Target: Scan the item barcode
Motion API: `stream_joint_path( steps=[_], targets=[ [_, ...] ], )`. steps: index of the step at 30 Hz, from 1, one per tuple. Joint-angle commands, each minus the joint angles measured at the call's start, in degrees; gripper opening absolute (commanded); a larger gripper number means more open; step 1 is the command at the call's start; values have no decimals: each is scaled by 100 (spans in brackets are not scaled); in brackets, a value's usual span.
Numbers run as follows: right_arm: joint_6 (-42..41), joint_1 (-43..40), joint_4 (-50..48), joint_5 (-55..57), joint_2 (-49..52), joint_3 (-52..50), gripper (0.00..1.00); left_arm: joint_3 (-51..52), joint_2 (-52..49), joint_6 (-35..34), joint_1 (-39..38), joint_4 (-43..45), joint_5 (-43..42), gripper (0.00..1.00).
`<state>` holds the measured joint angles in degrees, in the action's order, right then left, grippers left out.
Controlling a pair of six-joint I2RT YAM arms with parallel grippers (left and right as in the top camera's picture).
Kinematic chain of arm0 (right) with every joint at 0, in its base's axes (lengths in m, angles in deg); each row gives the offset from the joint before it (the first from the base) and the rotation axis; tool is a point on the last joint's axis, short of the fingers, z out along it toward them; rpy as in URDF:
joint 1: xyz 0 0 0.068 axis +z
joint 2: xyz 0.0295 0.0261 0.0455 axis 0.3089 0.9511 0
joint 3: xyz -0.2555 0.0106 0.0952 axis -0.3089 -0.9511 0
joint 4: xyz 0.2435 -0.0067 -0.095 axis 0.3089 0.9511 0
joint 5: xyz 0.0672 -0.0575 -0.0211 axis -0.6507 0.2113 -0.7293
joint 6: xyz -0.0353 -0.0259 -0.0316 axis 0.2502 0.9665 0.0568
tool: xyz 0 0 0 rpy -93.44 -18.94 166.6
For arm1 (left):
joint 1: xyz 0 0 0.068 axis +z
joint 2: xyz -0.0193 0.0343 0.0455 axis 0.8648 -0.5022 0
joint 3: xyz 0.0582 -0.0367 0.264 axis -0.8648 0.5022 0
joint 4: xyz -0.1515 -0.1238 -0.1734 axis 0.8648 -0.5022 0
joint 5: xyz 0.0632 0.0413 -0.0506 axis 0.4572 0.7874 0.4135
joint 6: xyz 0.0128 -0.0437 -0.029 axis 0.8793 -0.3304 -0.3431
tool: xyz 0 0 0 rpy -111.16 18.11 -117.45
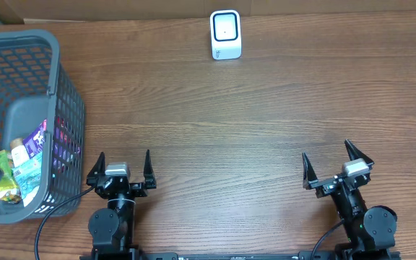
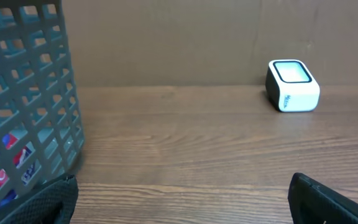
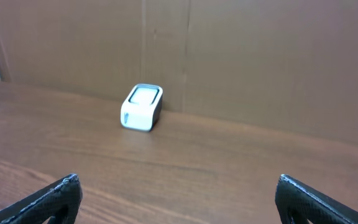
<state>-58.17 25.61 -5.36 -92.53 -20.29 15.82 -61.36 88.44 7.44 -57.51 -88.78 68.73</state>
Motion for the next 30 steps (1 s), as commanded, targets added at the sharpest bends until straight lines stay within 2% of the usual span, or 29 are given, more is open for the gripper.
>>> stream_joint_path(
  steps=[1,8,14,21,30],
  targets=[
    [24,31,-125,-35,-68,-59,100,22,-4,107,-11,-28,96,100],
    [-369,31,-138,-68,-68,0,100,-35,-9,109,-13,-15,-229,99],
    [-387,31,315,-614,-55,584,100,-577,-11,17,-13,-203,-551,100],
    [-313,31,1609,-741,533,2070,100,-2203,-573,-66,-13,-1340,-844,100],
    [-275,31,3305,-984,2391,4719,100,-4813,-2559,-63,-13,-2717,-1054,100]
  ],
)
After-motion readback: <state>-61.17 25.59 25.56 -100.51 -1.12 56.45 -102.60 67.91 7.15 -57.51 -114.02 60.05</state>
